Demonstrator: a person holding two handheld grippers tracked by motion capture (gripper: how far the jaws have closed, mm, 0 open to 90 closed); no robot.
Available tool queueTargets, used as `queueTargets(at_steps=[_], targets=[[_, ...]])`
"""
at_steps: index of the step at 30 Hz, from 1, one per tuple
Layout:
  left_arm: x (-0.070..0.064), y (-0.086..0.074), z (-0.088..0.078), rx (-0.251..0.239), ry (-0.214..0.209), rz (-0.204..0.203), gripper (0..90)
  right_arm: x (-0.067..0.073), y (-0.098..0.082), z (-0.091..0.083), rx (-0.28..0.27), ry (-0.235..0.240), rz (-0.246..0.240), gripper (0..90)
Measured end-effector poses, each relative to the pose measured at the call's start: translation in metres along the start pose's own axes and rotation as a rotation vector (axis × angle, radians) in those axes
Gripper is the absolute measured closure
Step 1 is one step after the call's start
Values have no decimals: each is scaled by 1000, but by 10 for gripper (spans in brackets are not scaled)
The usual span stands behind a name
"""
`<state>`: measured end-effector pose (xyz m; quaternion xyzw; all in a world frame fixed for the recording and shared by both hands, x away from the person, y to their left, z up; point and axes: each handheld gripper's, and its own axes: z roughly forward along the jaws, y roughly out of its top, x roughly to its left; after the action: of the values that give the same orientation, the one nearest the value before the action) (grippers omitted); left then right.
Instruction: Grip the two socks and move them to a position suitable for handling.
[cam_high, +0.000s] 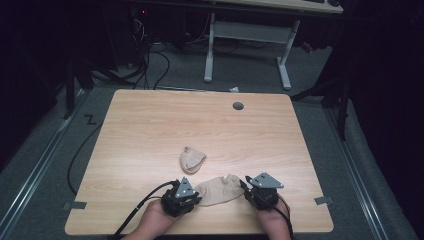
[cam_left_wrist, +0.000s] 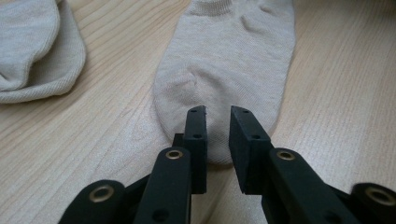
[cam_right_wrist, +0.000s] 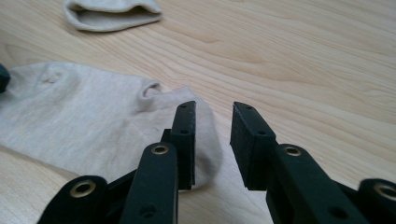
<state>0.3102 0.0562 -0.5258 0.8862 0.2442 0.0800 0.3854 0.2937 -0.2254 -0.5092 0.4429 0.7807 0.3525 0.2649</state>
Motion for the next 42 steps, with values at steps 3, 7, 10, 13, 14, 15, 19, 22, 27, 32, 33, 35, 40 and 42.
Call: queueTargets(at_steps=[3,7,10,13,14,15,19,22,27,32,33,35,40,42], targets=[[1,0,-1,3,-3,2,752,2,-2,8,41,34,-2,753],[1,-3,-6,24,-5,11,757,4,-7,16,111,85,35,811],[0,-13,-19,49,-24,8,764,18,-9,9,120,134,8,822],[-3,-17,-25,63,-28,10,765,29,-10,6,122,158,-30,820],[-4,-18,-28,68,-27,15,765,32,-10,5,121,160,-45,818],[-6,-19,-29,72,-24,16,764,35,-10,4,123,161,-57,805],[-7,-18,-33,56,-10,0,697,37,-5,-3,66,187,-51,750],[0,-15,-38,3,26,-33,644,36,-1,-6,27,183,-46,738],[31,-16,-48,-69,90,-161,600,39,15,-4,-18,178,-72,775],[47,-19,-51,-77,139,-204,559,38,49,21,-18,168,-103,893],[48,-19,-52,-79,140,-203,548,37,57,29,-10,173,-99,899],[48,-20,-54,-83,142,-195,532,36,74,51,16,175,-102,899],[53,-22,-55,-77,153,-198,502,46,115,104,68,166,-128,893],[55,-23,-55,-76,149,-209,500,48,118,111,80,167,-135,891]])
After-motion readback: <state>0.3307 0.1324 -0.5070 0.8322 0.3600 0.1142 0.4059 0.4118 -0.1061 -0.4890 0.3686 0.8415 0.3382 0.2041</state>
